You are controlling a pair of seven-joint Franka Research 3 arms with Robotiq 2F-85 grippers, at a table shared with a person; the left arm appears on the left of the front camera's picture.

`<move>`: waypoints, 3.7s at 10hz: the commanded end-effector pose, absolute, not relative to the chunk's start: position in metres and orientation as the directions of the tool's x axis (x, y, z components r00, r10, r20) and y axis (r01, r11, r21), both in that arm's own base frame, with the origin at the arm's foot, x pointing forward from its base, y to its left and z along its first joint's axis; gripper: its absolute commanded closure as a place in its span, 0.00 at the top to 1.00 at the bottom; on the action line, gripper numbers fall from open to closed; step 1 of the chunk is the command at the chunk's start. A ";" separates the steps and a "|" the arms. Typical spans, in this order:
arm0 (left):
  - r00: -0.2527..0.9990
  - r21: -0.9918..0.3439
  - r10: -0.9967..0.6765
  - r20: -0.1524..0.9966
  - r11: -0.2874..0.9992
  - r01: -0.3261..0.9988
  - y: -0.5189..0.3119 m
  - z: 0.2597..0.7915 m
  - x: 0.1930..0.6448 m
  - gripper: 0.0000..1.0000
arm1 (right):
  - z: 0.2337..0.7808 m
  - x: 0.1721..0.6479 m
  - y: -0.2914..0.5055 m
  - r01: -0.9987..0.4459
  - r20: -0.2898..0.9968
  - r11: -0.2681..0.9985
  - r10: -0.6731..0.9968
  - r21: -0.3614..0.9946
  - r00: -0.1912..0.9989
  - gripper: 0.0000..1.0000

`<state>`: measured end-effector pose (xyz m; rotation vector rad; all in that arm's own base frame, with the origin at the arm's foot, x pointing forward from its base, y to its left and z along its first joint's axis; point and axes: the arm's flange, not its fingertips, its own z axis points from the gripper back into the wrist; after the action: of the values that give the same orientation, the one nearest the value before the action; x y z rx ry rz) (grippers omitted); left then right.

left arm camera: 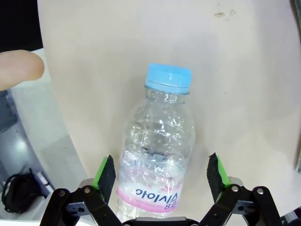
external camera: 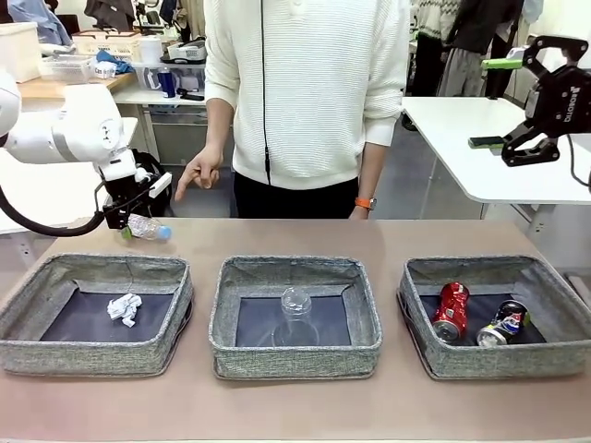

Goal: Sort the waste into the appropriate baskets.
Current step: Pick up the waste item pointed out by the person.

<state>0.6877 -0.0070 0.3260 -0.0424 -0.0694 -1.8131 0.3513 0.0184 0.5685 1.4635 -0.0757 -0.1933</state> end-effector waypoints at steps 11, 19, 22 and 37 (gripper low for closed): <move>-0.174 -0.023 -0.984 0.023 -0.175 0.984 -0.002 0.332 0.688 0.00 | 0.570 0.351 0.018 0.088 -0.070 0.098 -0.172 0.991 0.983 1.00; 0.569 -0.349 -0.718 0.401 0.454 0.820 0.037 0.528 0.518 0.00 | 0.570 0.351 0.018 0.088 -0.070 0.098 -0.172 0.991 0.983 1.00; 0.522 -0.443 -0.763 0.381 0.344 0.828 0.054 0.552 0.453 0.00 | 0.570 0.351 0.018 0.088 -0.070 0.098 -0.172 0.991 0.983 1.00; 0.922 -0.428 -0.267 0.280 0.825 0.369 -0.184 0.673 0.342 0.23 | 0.570 0.351 0.018 0.088 -0.070 0.098 -0.172 0.991 0.983 1.00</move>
<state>0.3452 -0.1589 0.6835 -0.5062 -0.1838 -0.4121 0.3512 0.0180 0.5686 1.4631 -0.0762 -0.1936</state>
